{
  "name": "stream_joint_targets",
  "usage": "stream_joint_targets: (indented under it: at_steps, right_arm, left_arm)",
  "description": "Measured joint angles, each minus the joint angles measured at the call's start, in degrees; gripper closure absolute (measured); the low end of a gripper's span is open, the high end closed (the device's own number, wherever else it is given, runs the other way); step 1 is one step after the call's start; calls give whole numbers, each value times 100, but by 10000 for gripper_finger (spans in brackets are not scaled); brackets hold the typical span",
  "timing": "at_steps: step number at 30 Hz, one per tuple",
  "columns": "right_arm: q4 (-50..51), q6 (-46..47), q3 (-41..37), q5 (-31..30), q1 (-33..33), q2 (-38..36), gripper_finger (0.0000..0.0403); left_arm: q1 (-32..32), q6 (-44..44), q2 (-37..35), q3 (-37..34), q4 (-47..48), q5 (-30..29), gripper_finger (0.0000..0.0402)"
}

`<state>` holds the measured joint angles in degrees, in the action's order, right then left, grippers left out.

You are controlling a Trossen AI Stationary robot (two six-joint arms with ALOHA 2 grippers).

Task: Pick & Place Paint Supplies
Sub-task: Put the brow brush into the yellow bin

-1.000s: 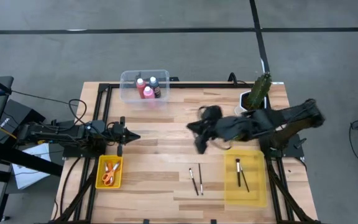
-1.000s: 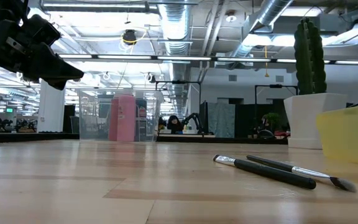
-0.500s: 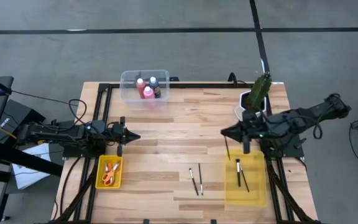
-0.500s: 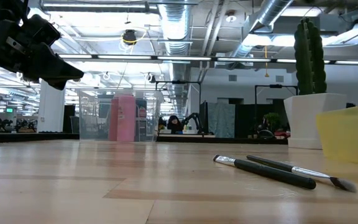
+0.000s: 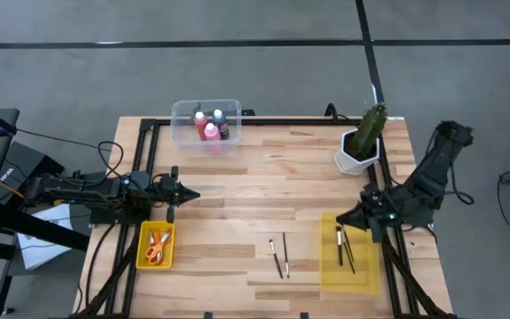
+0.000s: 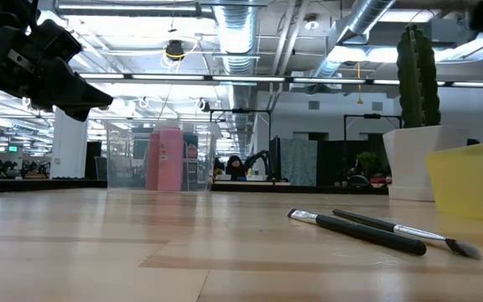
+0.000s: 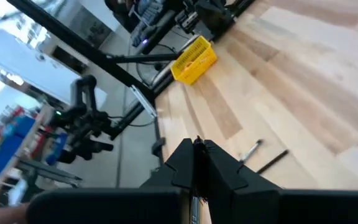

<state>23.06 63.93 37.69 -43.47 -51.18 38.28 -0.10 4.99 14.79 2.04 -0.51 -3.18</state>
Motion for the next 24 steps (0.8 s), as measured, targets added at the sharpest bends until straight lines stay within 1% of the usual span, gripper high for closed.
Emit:
stream_joint_targets:
  at_steps: [2,5,7,10,13,17,21,24]
  right_arm:
    - [-24,408,-93,-346,-372,17,392]
    - [30,1023,-214,-707,-779,188,392]
    - [107,1397,-266,-762,-920,373,392]
    - [52,1808,-262,-749,-940,705,392]
    - [76,2130,-264,-579,-832,997,392]
    - [223,2556,-264,-264,-525,1263,392]
    - [423,3005,-264,139,-228,1392,392]
    - [747,3428,-264,577,-19,1459,392]
  left_arm:
    - [0,-2,-2,0,0,-2,401]
    - [2,0,-2,0,0,-2,401]
    - [2,-2,0,0,0,-2,401]
    - [1,-1,-1,0,0,-6,401]
    - [1,0,0,0,0,-7,401]
    - [0,-1,-1,0,0,-7,401]
    - [0,-2,-2,0,0,-13,401]
    - [2,-2,-1,0,0,-31,401]
